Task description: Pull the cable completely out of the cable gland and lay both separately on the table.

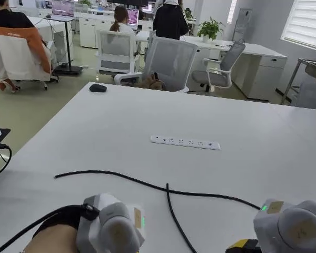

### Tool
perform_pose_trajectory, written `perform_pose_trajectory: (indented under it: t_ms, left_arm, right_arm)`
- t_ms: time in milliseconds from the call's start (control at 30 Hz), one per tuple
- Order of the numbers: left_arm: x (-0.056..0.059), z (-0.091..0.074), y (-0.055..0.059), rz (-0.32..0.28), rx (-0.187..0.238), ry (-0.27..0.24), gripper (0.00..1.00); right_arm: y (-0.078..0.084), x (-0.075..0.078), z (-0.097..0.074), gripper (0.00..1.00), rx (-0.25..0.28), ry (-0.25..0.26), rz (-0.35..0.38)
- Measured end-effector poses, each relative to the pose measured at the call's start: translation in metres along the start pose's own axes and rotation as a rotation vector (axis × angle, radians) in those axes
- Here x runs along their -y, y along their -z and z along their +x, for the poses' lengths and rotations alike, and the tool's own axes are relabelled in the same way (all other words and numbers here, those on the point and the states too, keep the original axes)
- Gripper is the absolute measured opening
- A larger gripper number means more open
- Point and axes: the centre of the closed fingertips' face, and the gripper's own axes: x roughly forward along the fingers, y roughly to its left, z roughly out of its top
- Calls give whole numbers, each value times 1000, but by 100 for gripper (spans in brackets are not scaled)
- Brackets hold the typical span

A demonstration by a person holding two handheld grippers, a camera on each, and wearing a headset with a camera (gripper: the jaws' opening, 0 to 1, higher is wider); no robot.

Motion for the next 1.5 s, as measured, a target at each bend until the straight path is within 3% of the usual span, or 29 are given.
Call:
perform_pose_trajectory:
  t_ms: [33,100,200,333,500,600,800,933,1067,1167,1333,1367,1400,1467,1500]
  left_arm:
    - [-6,3,1,21,-3,1,17]
    - [-8,10,7,-6,-20,20,17]
    - [-12,22,16,1,-50,36,18]
    - [-11,39,22,-33,-54,64,18]
    - [-15,58,26,-88,-47,64,18]
    - [-16,64,29,-115,-42,57,18]
    - [-13,69,32,-95,-33,75,18]
    - [-21,66,33,-111,-33,52,23]
    - [-24,50,24,-123,-21,58,29]
    - [-28,27,16,-120,-5,52,35]
    - [-25,-34,-6,-155,70,31,38]
    - [-23,-45,-7,-178,71,26,38]
    - [-20,-56,0,-223,24,17,39]
    - [-20,-82,3,-197,16,-39,38]
    - [-16,-92,5,-213,11,-46,38]
  right_arm:
    - [1,-2,-3,31,-2,5,-10]
    - [2,-5,-7,31,-1,9,-16]
    - [1,-8,-10,30,18,7,-7]
    - [-1,-12,-11,28,38,15,1]
    - [-17,-13,-21,28,96,17,7]
    - [-23,-11,-28,29,110,29,-14]
    - [-23,-5,-32,29,119,43,-1]
    - [-20,1,-34,31,107,59,9]
    - [-19,0,-34,31,109,49,21]
    - [-14,2,-31,32,95,43,30]
    - [0,3,-25,35,58,8,73]
    - [3,4,-24,35,54,3,83]
    - [6,5,-24,35,48,-3,98]
    - [13,5,-24,35,48,-24,133]
    - [15,4,-24,35,48,-38,153]
